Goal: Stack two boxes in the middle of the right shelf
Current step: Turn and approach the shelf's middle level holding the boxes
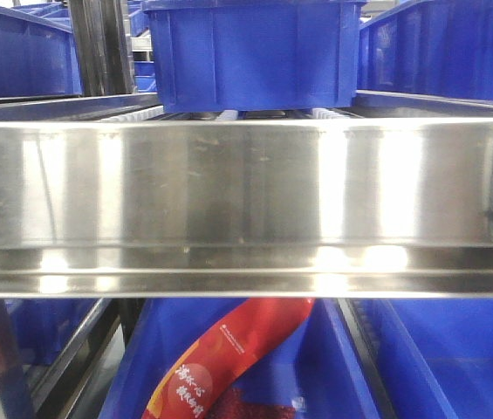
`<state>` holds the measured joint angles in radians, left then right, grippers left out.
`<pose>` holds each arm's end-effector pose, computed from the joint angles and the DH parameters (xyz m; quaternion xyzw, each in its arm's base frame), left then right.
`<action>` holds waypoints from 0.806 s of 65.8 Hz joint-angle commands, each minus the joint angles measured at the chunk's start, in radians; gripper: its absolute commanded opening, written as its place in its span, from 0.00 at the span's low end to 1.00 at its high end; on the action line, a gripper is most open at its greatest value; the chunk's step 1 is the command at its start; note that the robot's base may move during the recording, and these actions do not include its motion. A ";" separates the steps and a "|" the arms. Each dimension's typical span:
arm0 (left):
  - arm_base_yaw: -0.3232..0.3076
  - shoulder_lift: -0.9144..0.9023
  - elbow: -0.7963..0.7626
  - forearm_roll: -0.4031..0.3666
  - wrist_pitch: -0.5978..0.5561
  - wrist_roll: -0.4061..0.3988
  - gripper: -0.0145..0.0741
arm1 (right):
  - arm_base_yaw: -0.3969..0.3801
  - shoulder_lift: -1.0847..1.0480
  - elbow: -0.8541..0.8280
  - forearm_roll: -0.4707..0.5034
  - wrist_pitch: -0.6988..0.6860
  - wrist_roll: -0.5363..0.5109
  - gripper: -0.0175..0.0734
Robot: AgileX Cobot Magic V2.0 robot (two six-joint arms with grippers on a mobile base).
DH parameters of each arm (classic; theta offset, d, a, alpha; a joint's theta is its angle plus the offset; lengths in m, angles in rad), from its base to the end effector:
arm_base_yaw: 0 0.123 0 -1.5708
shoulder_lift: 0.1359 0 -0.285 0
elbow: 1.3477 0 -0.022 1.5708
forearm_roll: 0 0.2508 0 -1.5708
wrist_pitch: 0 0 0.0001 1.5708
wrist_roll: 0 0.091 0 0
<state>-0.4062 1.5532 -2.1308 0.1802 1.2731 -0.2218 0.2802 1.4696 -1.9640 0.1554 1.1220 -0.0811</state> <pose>0.2737 -0.1007 0.5271 0.0649 0.8806 -0.0583 0.4658 0.2702 0.0910 0.5179 -0.1609 0.8525 0.1259 0.4811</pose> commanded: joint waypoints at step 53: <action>0.005 -0.013 -0.014 -0.007 -0.052 0.001 0.04 | -0.002 -0.015 -0.014 0.009 -0.061 -0.015 0.01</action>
<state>-0.4062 1.5532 -2.1308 0.1802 1.2731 -0.2218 0.2802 1.4696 -1.9640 0.1554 1.1220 -0.0811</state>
